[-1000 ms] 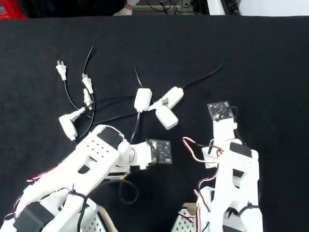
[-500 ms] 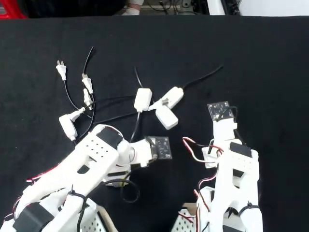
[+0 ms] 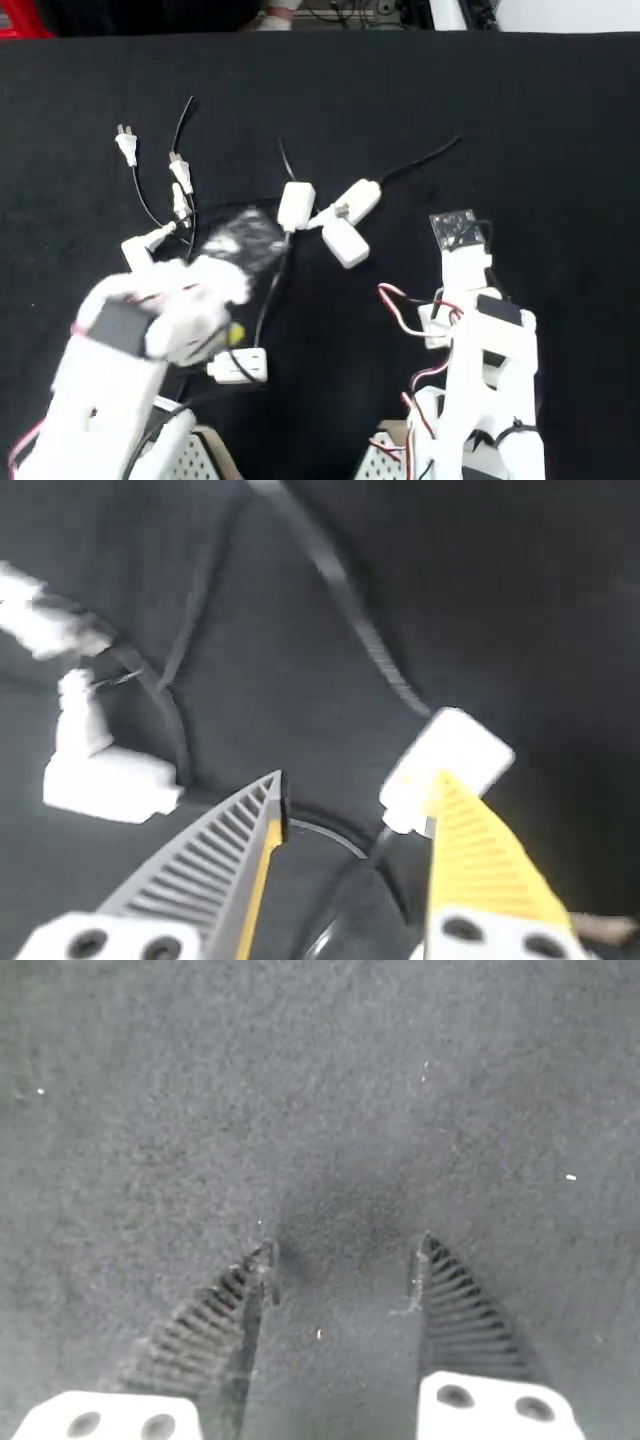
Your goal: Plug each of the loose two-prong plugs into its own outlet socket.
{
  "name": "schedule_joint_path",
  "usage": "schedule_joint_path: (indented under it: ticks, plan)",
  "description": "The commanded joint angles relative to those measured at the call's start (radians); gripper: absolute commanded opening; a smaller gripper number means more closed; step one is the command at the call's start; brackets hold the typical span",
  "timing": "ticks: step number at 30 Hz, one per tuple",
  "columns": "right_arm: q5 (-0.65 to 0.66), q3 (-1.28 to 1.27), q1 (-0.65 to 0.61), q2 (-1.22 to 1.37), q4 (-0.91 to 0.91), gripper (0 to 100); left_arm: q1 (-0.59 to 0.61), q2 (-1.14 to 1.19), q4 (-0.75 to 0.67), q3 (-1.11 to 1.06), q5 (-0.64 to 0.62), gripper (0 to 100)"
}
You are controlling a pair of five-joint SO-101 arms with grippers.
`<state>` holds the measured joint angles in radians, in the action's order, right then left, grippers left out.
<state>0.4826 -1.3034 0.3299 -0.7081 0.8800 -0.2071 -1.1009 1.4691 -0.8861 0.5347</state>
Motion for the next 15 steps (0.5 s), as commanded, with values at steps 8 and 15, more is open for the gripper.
schedule_joint_path:
  ticks: [8,15]
  plan:
    - [0.0,0.283,-0.12,-0.002,0.318,20.6,0.384,-0.585,-0.155,-0.417,-0.021,23]
    - [-0.075,0.429,-0.506,0.005,0.388,10.0,0.401,-0.721,-0.287,-0.691,-0.114,23]
